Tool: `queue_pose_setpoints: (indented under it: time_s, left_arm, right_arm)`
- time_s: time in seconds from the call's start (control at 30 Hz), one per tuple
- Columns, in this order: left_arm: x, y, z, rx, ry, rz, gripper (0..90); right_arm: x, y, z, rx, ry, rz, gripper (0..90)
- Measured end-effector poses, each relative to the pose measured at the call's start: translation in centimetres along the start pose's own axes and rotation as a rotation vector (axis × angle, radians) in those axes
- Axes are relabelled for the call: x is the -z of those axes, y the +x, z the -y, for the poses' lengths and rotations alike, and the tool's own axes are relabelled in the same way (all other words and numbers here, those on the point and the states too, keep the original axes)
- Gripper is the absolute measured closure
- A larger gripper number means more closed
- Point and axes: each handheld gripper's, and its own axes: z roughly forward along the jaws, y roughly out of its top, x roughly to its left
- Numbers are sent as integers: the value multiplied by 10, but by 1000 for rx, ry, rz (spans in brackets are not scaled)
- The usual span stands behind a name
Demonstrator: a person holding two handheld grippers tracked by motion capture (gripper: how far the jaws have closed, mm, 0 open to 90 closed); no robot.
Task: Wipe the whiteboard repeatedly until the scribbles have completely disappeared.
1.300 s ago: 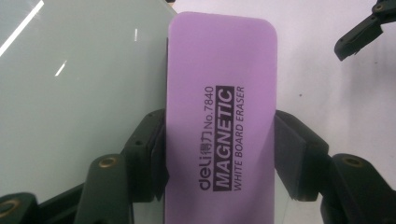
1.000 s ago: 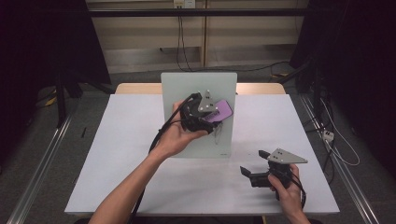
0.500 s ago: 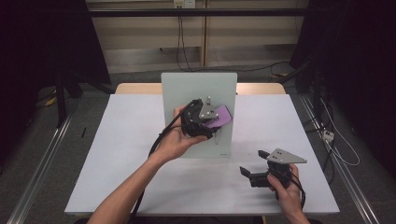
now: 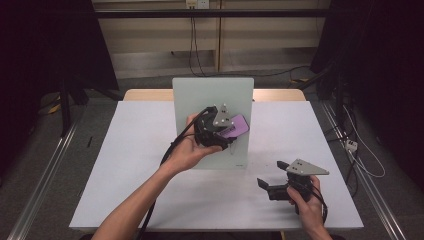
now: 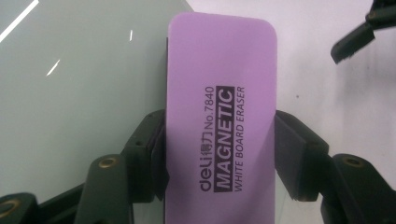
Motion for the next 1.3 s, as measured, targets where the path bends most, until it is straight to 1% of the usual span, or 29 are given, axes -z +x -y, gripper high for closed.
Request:
queue_pose_setpoints:
  time_s: [0.03,0.13,0.17,0.2,0.27,0.3,0.33,0.37,0.47,0.6,0.67,0.73,0.77,0.8,0.83,0.9,0.97,1.03,1.13,1.23,1.3]
  left_arm:
    - [2,1,-2,3,-3,-10,409]
    - [8,7,-5,14,-32,-32,409]
    - [10,9,-6,28,-41,-32,409]
    - [10,10,-6,28,-47,-33,409]
    - [9,7,-6,15,-41,-43,409]
    - [9,6,-6,2,-28,-49,409]
    - [7,3,-6,1,-23,-51,409]
    - [4,2,-5,-13,-19,-50,409]
    - [-4,-7,-1,-30,-2,-39,409]
    - [-13,-16,4,-47,25,-9,409]
    - [-19,-22,7,-71,56,11,409]
    - [-24,-29,9,-97,89,14,409]
    - [-26,-31,8,-117,107,11,409]
    - [-26,-31,8,-116,111,10,409]
    - [-26,-30,8,-93,101,19,409]
    - [-25,-27,9,-78,91,36,410]
    - [-23,-24,9,-69,83,35,410]
    - [-19,-21,8,-60,76,26,409]
    - [-11,-14,4,-51,69,1,410]
    - [0,-5,0,-27,35,-35,409]
    - [8,2,-1,1,3,-58,409]
  right_arm:
    - [0,0,0,2,0,-1,40]
    - [0,0,0,5,-1,-1,40]
    - [0,0,0,3,0,-1,40]
    - [0,0,0,3,0,-1,40]
    - [0,0,0,3,0,-1,40]
    - [0,0,0,4,1,0,40]
    - [0,0,0,4,1,-1,40]
    - [-1,1,0,5,1,-1,40]
    - [-1,1,0,8,1,-2,40]
    - [0,1,0,5,0,0,40]
    - [0,1,0,6,1,0,40]
    - [0,1,0,6,1,0,40]
    - [-1,1,0,6,2,0,40]
    - [-1,1,0,7,2,-1,40]
    - [-1,1,0,8,3,-2,40]
    - [-1,1,0,8,2,-3,40]
    - [0,1,0,6,1,-2,40]
    - [0,0,0,4,1,-1,40]
    - [0,0,0,4,0,-2,40]
    - [0,1,0,8,0,-4,40]
    - [-1,1,0,8,1,-4,40]
